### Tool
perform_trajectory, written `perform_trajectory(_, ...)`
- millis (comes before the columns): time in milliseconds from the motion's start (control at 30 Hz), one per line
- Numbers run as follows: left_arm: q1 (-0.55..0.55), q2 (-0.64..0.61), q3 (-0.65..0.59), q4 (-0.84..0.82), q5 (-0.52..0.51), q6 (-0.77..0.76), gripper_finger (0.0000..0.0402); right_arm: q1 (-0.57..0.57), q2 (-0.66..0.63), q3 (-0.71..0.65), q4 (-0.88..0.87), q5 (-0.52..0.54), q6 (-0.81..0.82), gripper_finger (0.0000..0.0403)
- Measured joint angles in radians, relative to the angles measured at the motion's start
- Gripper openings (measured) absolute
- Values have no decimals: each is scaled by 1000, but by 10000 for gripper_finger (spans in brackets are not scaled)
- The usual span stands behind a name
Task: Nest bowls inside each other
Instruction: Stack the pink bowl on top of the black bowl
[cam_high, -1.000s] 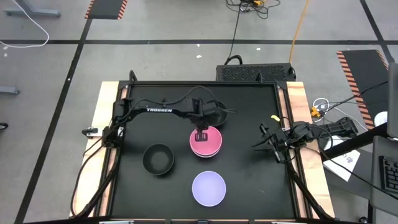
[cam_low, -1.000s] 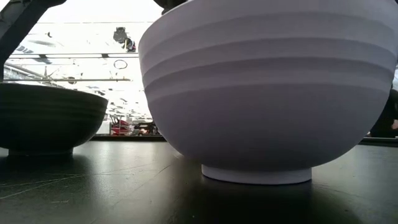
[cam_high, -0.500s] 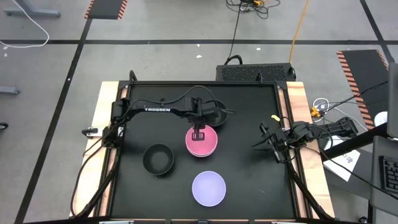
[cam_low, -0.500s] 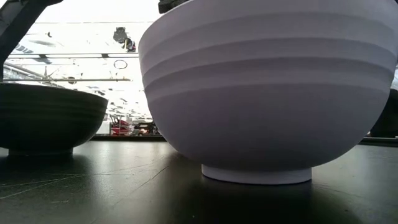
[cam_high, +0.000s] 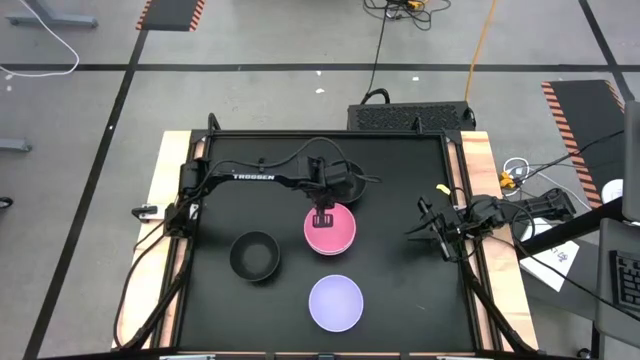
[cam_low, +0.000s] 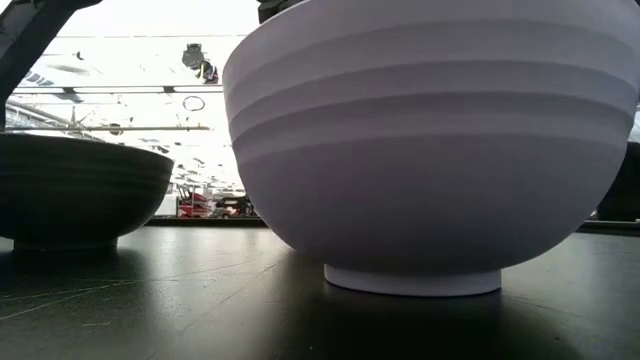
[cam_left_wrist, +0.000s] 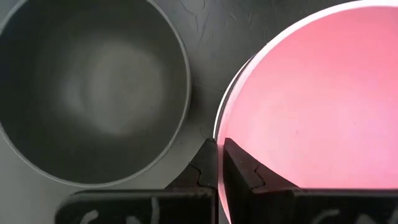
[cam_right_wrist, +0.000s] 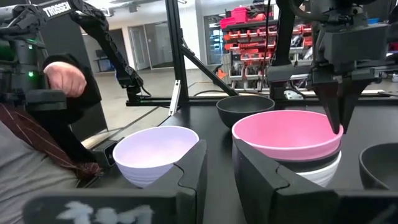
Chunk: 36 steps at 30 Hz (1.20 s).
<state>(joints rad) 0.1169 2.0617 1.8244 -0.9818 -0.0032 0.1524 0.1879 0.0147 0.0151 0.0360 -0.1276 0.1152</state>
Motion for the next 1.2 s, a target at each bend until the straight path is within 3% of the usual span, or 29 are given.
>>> perform_trajectory(867,6,-2,-34,-5,82,-8,4,0,0,0,0,0,3,68)
perform_trajectory(1200,-1,-4,-48,-11,39,-31,4,0,0,0,0,0,-4,68)
